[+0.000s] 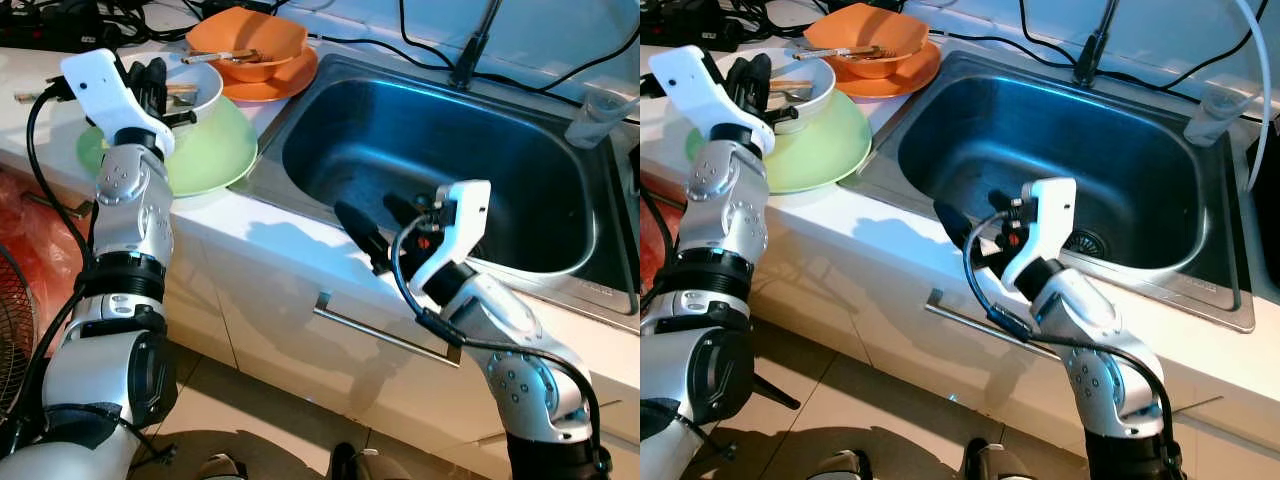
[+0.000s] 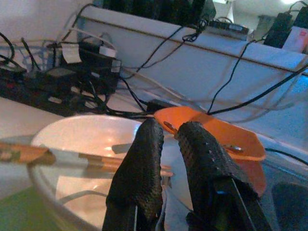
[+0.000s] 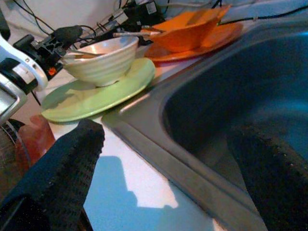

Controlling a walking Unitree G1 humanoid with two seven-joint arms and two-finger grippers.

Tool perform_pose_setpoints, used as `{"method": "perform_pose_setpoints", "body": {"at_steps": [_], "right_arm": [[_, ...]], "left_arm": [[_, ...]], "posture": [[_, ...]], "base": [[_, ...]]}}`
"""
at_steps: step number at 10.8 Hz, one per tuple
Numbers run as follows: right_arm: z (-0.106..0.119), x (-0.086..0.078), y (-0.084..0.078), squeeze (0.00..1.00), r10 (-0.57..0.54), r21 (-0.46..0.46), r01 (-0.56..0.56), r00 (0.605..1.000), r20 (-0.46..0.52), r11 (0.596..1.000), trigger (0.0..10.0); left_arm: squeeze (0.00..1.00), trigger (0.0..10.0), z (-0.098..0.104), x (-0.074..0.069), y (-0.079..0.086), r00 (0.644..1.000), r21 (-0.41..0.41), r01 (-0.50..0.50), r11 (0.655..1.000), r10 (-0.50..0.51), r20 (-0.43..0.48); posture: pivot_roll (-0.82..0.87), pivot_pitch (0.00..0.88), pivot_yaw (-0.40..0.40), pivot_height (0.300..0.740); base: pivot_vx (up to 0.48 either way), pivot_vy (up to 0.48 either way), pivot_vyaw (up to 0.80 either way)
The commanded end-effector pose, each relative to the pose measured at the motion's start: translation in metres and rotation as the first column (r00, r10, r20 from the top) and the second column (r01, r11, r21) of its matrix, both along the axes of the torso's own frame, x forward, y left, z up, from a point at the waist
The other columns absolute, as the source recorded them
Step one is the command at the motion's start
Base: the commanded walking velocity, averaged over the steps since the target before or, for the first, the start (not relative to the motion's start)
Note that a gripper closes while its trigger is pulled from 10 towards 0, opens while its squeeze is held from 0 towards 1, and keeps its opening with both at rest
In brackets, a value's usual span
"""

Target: Kitchen organization

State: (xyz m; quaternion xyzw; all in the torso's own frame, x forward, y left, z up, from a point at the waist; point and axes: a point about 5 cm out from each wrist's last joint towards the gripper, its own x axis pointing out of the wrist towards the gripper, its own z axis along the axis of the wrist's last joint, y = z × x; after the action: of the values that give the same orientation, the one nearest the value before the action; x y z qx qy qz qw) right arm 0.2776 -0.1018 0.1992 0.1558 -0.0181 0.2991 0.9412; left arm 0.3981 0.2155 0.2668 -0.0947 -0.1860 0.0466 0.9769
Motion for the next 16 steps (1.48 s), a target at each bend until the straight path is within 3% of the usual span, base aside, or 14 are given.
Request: {"method": "perform_pose_setpoints", "body": {"at_steps": [1, 3, 4, 10, 13, 16], "right_arm": [[0.0, 0.002, -0.005, 1.0, -0.029, -0.007, 0.029, 1.0, 0.005, 1.0, 10.0], [0.001, 0.004, -0.007, 1.0, -0.035, -0.007, 0.035, 0.999, 0.01, 0.999, 10.0], [0.001, 0.005, -0.007, 1.0, -0.038, -0.006, 0.038, 0.999, 0.012, 0.999, 10.0], [0.002, 0.008, -0.009, 1.0, -0.048, -0.003, 0.048, 0.999, 0.019, 0.999, 10.0], [0.001, 0.011, -0.008, 1.0, -0.049, 0.0, 0.049, 0.999, 0.023, 0.999, 10.0], [0.001, 0.014, -0.009, 1.0, -0.048, -0.001, 0.048, 0.998, 0.03, 0.999, 10.0]], "left_arm": [[0.0, 0.0, 0.01, 0.003, -0.006, 0.999, -0.025, 0.029, 0.999, -0.029, -0.016], [0.0, 0.0, 0.019, 0.005, -0.008, 0.995, -0.045, 0.057, 0.997, -0.06, -0.081], [0.0, 0.0, 0.024, 0.005, -0.006, 0.99, -0.094, 0.058, 0.994, -0.069, -0.12], [0.0, 0.0, 0.04, -0.009, -0.011, 0.963, -0.162, 0.163, 0.973, -0.193, -0.19], [0.0, 0.0, 0.041, -0.019, -0.015, 0.926, -0.138, 0.264, 0.955, -0.291, -0.239], [0.0, 0.0, 0.033, -0.032, -0.02, 0.867, -0.135, 0.366, 0.921, -0.39, -0.31]], "posture": [[-0.15, 0.147, -0.056, 0.74], [-0.14, 0.146, -0.053, 0.74], [-0.14, 0.146, -0.053, 0.74], [-0.12, 0.147, -0.05, 0.74], [-0.11, 0.14, -0.046, 0.74], [-0.1, 0.133, -0.048, 0.74]], "base": [[0.0, 0.0, 0.0], [0.0, 0.0, 0.0], [0.0, 0.0, 0.0], [0.0, 0.0, 0.0], [0.0, 0.0, 0.0], [0.0, 0.0, 0.0]]}}
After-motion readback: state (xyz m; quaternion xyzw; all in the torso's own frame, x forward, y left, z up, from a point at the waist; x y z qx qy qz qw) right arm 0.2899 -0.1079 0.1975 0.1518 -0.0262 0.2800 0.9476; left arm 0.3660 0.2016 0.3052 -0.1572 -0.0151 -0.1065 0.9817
